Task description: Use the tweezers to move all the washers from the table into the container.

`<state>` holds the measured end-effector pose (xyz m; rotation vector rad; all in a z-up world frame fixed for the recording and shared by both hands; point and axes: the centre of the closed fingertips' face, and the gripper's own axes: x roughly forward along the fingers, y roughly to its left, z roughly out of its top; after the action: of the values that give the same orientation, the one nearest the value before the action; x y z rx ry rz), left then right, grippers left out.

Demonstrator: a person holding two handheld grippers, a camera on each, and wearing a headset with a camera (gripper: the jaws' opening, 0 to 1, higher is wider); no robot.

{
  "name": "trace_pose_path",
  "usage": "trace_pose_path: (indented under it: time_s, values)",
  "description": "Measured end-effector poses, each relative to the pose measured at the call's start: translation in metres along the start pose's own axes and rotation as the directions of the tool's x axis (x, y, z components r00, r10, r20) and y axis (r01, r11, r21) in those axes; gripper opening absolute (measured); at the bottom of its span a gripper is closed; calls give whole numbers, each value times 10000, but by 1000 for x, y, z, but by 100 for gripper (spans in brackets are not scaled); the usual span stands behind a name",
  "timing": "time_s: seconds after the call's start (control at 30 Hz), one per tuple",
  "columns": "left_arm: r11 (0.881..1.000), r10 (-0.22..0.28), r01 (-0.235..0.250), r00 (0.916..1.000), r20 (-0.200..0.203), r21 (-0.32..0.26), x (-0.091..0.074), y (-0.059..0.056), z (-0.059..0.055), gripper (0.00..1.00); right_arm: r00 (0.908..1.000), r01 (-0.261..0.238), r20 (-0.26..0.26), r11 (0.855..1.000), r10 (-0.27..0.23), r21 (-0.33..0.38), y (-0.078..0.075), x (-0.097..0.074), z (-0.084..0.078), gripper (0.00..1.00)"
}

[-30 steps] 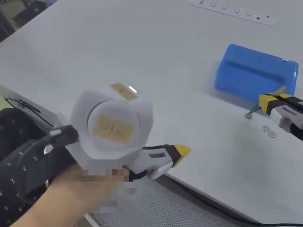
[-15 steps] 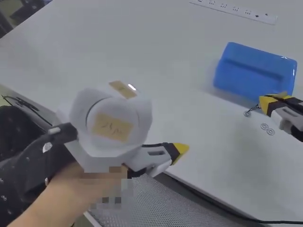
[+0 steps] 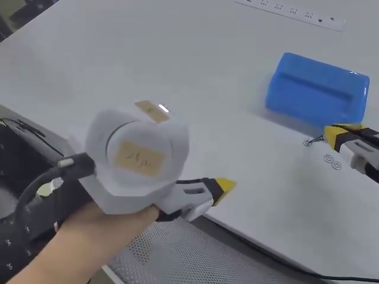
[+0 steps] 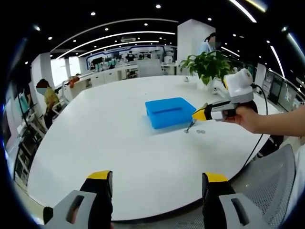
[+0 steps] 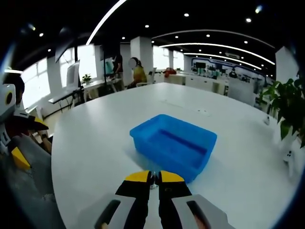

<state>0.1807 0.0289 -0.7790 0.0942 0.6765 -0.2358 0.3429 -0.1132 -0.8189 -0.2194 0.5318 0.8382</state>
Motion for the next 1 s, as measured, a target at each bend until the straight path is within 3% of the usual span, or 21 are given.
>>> trace_pose_path:
  time_s: [0.43,0.57,0.63,0.67,0.8,1.0]
  values:
    - [10000,-81,81,10000,12,58,4,1,0,78,9988,69,-490,9983,-97,-576,-1,13,9,0]
    - [9999,-112,112,9999,3,69,5,2,0,79,9985,19,-553,9989,-45,-475,-1,13,9,0]
    - [9999,-116,116,9999,-9,51,5,3,-1,79,9982,-110,-596,9999,105,-88,0,12,9,0]
    - [9999,-110,110,9999,-19,52,5,4,-1,79,9979,-264,-586,9992,281,301,3,11,9,0]
    - [10000,-88,88,10000,-20,-29,6,7,-1,79,9983,-314,-483,9988,331,365,4,6,13,0]
    - [9999,-136,136,9999,-27,-32,10,11,-2,78,9994,-352,58,9975,349,620,2,0,37,0]
